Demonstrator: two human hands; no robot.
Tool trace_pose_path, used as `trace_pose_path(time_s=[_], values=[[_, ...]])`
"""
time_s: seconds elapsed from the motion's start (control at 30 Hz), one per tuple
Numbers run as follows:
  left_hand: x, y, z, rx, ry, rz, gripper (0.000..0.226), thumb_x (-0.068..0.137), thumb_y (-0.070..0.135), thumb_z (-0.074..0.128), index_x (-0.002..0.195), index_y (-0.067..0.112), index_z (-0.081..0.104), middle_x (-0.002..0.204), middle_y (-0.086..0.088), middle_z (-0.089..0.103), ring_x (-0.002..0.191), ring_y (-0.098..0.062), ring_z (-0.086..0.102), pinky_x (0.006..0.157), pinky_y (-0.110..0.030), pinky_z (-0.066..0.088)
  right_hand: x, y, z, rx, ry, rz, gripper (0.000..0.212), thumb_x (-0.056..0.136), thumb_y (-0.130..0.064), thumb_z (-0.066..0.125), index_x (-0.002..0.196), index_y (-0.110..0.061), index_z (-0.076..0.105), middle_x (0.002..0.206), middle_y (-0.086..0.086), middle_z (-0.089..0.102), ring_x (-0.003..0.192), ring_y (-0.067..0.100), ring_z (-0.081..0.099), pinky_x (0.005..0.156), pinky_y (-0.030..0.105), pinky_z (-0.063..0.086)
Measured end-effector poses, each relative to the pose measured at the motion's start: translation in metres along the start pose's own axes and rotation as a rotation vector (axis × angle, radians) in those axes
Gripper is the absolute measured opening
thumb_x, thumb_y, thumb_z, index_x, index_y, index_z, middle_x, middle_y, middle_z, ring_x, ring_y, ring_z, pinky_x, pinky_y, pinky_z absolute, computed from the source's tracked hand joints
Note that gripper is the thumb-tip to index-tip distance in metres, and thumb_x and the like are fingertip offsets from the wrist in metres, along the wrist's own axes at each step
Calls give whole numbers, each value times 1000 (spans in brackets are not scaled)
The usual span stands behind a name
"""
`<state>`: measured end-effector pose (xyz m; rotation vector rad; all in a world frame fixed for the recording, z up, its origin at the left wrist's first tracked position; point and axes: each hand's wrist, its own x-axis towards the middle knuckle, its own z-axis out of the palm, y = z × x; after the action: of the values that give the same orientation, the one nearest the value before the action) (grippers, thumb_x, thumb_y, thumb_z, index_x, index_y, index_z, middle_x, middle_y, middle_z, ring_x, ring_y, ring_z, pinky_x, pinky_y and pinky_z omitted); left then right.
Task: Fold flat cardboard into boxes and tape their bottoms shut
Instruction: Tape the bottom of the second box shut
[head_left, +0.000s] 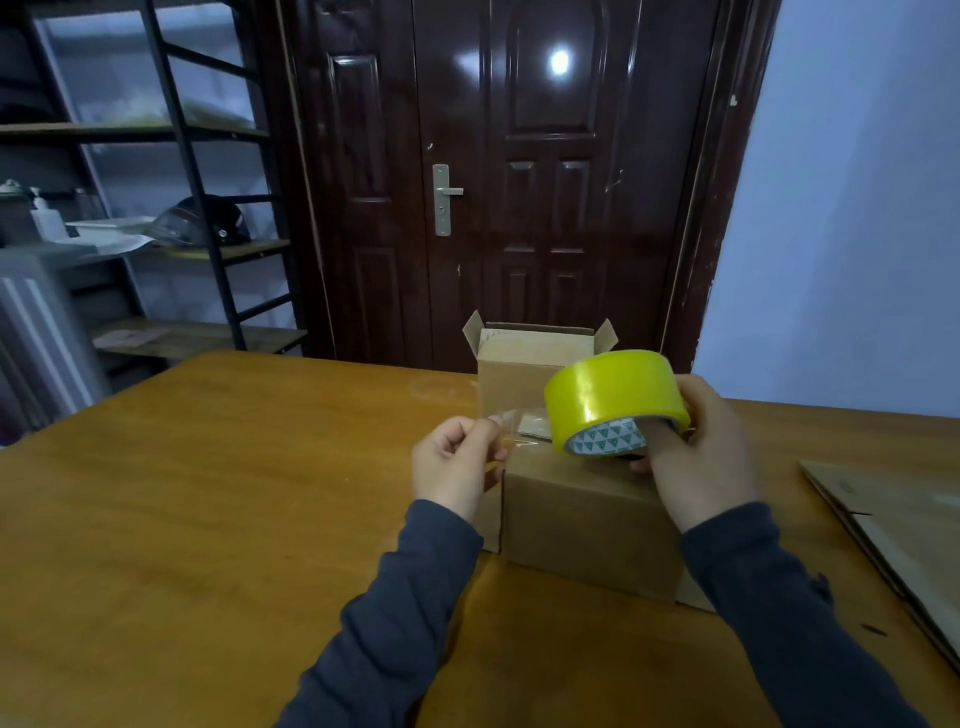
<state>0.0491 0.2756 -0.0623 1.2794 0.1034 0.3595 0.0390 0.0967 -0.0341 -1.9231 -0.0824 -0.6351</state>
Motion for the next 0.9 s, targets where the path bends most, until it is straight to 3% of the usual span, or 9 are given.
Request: trace_pose_path(time_s=[0.07, 0.13, 0.37, 0.5, 0.6, 0.73, 0.9], values=[[0, -2, 0, -22, 22, -7, 33, 88, 6, 61, 57, 11, 49, 51, -1, 54, 52, -10, 55, 60, -31, 48, 1, 1, 3, -113, -18, -31, 2, 93, -28, 52, 93, -29, 51, 85, -4, 63, 67, 20, 67, 59, 40, 55], [2, -3, -1, -55, 45, -35, 33, 87, 5, 61, 57, 12, 50, 50, 2, 55, 51, -8, 57, 60, -29, 50, 2, 0, 6, -230, -39, -54, 5, 93, -32, 49, 90, -31, 45, 82, -3, 62, 69, 24, 65, 63, 46, 55], [2, -7, -2, -122, 62, -177, 32, 87, 6, 60, 57, 13, 50, 48, 2, 48, 46, -8, 52, 52, -23, 46, 8, -4, 9, -390, -76, -36, 10, 94, -38, 45, 91, -28, 45, 75, -1, 63, 63, 24, 65, 60, 44, 55], [1, -8, 0, -29, 82, -233, 25, 84, 7, 59, 61, 13, 53, 46, 2, 46, 45, -13, 42, 52, -26, 40, 9, -6, 8, -376, -102, -12, 9, 93, -36, 46, 91, -27, 48, 77, -1, 63, 65, 24, 66, 61, 45, 56], [-1, -10, 3, 83, 53, -321, 22, 85, 11, 56, 64, 13, 52, 58, -4, 46, 57, -18, 41, 55, -28, 36, 9, -7, 7, -339, -98, 0, 8, 93, -35, 49, 91, -27, 52, 79, -2, 64, 67, 24, 67, 63, 45, 57], [1, -7, 6, 273, -40, -393, 6, 91, 14, 49, 88, 12, 54, 69, -3, 44, 59, -17, 40, 53, -24, 33, 8, -7, 8, -312, -84, 1, 9, 92, -35, 50, 95, -27, 54, 79, -4, 64, 68, 23, 67, 63, 44, 57], [2, -4, 3, 229, -41, -445, 2, 93, 19, 49, 91, 18, 48, 77, -6, 45, 57, -17, 37, 50, -23, 28, 7, -5, 8, -294, -77, 5, 12, 92, -37, 51, 99, -27, 55, 81, -4, 64, 71, 22, 67, 64, 43, 58]])
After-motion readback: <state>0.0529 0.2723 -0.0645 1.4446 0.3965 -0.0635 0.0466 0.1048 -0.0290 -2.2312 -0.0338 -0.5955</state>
